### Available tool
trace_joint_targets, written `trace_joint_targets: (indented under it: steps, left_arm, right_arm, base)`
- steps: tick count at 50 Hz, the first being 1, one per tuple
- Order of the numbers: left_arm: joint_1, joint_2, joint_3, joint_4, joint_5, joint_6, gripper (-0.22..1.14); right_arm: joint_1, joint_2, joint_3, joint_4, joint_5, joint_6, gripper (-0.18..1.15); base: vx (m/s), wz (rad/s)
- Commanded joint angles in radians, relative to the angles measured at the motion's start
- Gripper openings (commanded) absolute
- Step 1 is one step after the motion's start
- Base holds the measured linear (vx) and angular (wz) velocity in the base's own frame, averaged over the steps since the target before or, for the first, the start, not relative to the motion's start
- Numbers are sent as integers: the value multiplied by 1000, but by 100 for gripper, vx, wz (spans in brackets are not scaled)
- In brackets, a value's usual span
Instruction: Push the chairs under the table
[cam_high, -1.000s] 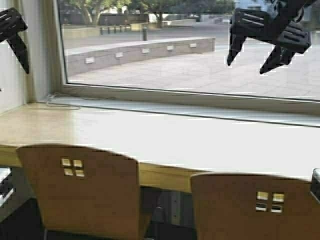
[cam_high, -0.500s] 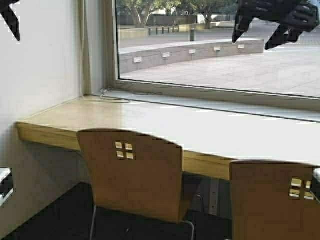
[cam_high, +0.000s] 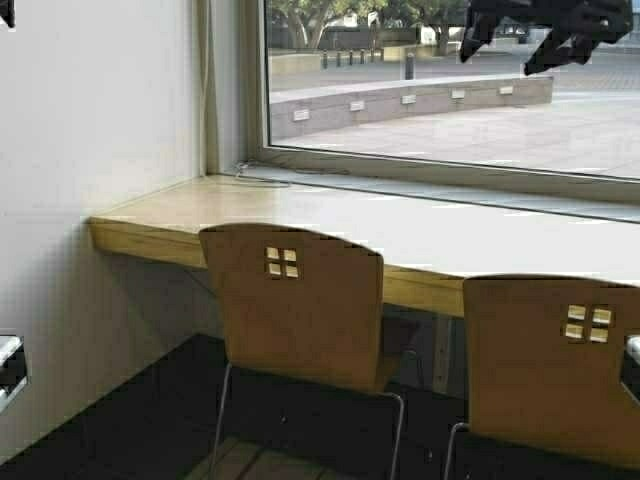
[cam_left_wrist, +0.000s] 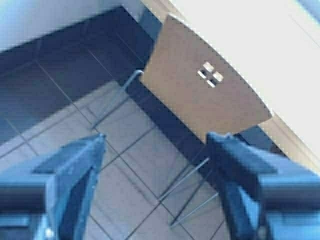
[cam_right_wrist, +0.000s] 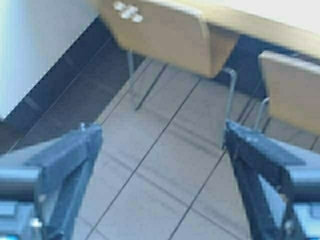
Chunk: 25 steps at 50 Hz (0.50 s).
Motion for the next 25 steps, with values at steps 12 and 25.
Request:
trace_joint_targets:
  steps: [12, 25]
  left_arm:
    - [-166, -46, -11, 41, -11, 103, 93]
    - [-189, -41, -17, 54, -35, 137, 92]
  right_arm:
    - [-41, 3, -25, -2, 3, 5, 104]
    - [-41, 14, -51, 31, 15, 12, 104]
  base:
    - [-35, 10]
    - [-34, 1]
